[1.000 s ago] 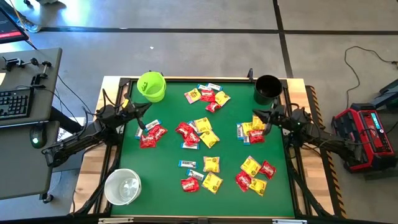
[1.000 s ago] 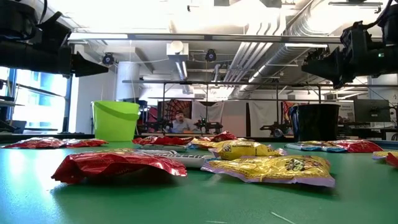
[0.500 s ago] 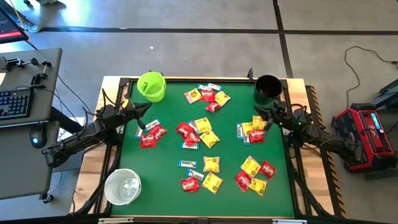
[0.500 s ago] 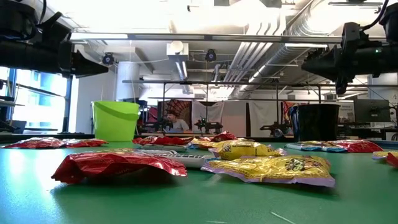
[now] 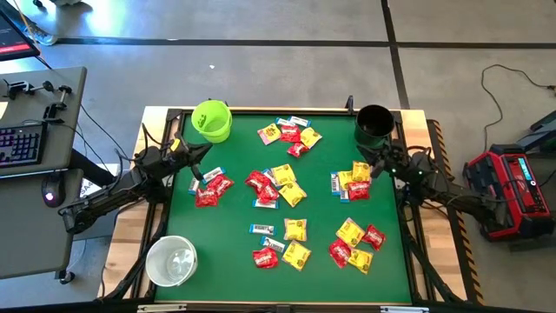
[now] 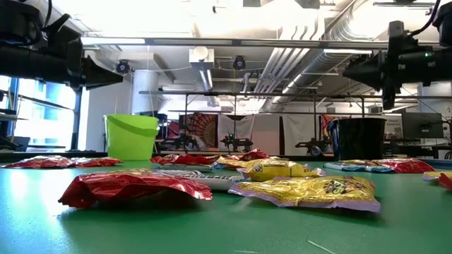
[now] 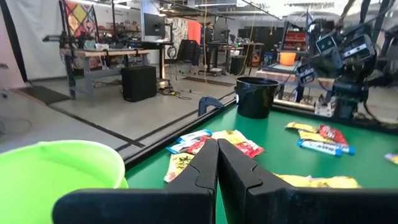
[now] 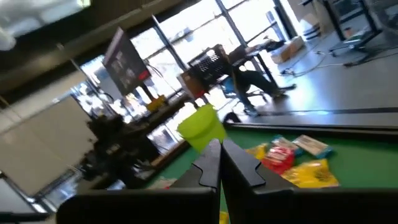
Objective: Sort candy by brand, put in halloween buckets
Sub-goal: Put the yellow candy into the black bucket
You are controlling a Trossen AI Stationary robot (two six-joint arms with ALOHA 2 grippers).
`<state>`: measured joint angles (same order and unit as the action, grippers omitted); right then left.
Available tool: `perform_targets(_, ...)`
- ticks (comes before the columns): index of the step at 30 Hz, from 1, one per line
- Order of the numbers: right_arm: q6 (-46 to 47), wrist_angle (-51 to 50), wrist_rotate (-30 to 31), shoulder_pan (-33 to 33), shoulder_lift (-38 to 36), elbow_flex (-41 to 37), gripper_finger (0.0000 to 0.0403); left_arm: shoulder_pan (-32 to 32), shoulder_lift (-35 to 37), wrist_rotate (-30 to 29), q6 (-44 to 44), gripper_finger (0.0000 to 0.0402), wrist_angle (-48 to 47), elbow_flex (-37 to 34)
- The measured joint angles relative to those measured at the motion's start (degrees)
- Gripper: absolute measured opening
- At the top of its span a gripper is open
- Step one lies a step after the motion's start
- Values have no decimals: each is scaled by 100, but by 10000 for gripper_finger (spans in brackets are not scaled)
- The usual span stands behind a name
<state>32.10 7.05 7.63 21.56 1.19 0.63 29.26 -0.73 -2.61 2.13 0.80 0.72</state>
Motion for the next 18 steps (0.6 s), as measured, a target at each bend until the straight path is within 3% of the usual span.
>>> perform_targets(6,-458,38,248,-294,505,650,0,1,0,-20,65,1,165,-1)
perform_targets(18,-989,-255,443,-435,3117,2114,0,2,2,25,62,1,522,-1)
